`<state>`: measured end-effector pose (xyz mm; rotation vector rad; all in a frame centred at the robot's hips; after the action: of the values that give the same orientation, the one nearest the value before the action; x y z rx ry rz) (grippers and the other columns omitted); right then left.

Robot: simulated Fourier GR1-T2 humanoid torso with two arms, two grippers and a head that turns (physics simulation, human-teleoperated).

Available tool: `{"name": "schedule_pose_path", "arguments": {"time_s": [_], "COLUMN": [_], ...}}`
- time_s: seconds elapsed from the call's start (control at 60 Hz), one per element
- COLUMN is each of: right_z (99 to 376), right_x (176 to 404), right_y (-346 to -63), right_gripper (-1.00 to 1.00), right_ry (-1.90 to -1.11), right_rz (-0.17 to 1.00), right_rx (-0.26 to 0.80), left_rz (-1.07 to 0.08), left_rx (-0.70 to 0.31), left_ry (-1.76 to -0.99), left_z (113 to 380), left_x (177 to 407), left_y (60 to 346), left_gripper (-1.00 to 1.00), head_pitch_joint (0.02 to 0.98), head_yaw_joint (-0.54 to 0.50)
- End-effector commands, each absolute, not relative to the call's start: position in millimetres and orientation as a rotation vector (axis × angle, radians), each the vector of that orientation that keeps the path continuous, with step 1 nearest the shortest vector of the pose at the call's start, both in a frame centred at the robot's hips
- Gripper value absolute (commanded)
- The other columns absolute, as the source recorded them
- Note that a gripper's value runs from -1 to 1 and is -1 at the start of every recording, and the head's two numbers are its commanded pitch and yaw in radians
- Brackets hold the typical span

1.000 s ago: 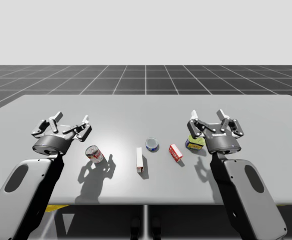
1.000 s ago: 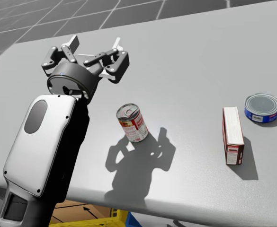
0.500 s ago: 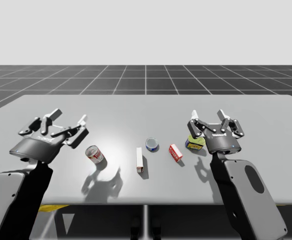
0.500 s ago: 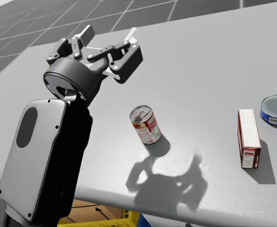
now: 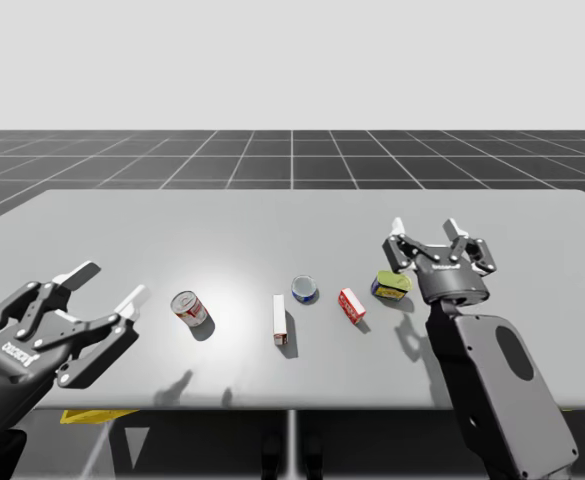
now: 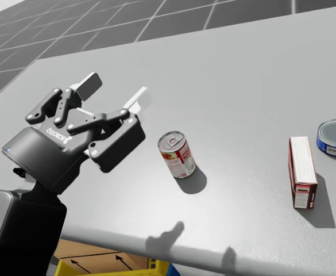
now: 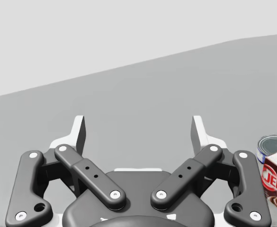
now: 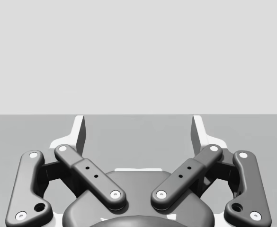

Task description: Lift the red soup can off the table.

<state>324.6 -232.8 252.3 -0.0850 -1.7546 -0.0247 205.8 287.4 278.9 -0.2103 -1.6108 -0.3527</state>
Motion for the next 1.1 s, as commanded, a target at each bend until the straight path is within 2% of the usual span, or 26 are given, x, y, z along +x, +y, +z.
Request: {"name": "schedule_pose_path", "arguments": {"time_s": [0.017, 0.233, 0.383, 0.65, 1.1], "right_z": [253.0, 252.8, 252.3, 253.0, 253.2], "right_x": [327.1, 328.4, 329.0, 329.0, 329.0], "right_y": [-239.8, -241.2, -241.5, -242.6, -244.0], "right_gripper": [-1.0, -1.0, -1.0, -1.0, -1.0], "right_ry": [-1.756, -1.759, -1.758, -1.764, -1.765], "right_rz": [-0.041, -0.043, -0.043, -0.05, -0.056], "right_rx": [-0.098, -0.096, -0.098, -0.1, -0.095], "left_rz": [-0.354, -0.35, -0.363, -0.336, -0.259], "left_rx": [-0.228, -0.221, -0.228, -0.266, -0.298], "left_ry": [-1.552, -1.408, -1.335, -1.314, -1.284], "left_z": [245.5, 200.6, 174.5, 151.8, 146.4], "left_x": [184.9, 175.3, 183.5, 210.4, 264.5], "left_y": [299.6, 313.8, 310.4, 296.2, 278.1], "left_gripper": [-1.0, -1.0, -1.0, -1.0, -1.0], "head_pitch_joint": [0.817, 0.812, 0.81, 0.803, 0.803], "head_yaw_joint": [0.44, 0.44, 0.43, 0.43, 0.42]}}
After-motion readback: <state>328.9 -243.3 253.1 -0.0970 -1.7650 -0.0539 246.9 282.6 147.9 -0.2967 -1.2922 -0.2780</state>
